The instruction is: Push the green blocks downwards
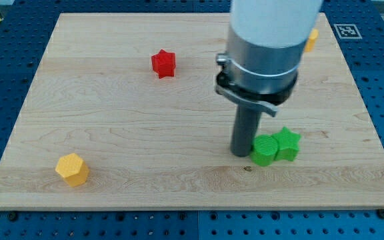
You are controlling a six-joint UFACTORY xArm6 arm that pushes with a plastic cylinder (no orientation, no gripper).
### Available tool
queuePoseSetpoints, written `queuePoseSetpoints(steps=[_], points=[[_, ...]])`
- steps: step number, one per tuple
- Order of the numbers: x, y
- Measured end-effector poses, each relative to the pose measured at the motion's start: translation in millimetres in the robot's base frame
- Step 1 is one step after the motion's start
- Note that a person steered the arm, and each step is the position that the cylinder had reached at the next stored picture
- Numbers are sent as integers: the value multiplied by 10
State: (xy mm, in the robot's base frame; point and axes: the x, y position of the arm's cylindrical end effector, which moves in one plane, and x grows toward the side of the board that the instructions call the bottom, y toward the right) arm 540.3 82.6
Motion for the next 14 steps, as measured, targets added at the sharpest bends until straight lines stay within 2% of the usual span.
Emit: queuePoseSetpoints(steps=[1, 3, 4, 6, 11, 12, 14], points=[[-109, 460], [-414, 928], [-244, 1192], [-193, 1512], [26, 1211], [-353, 1242], [-455, 991]])
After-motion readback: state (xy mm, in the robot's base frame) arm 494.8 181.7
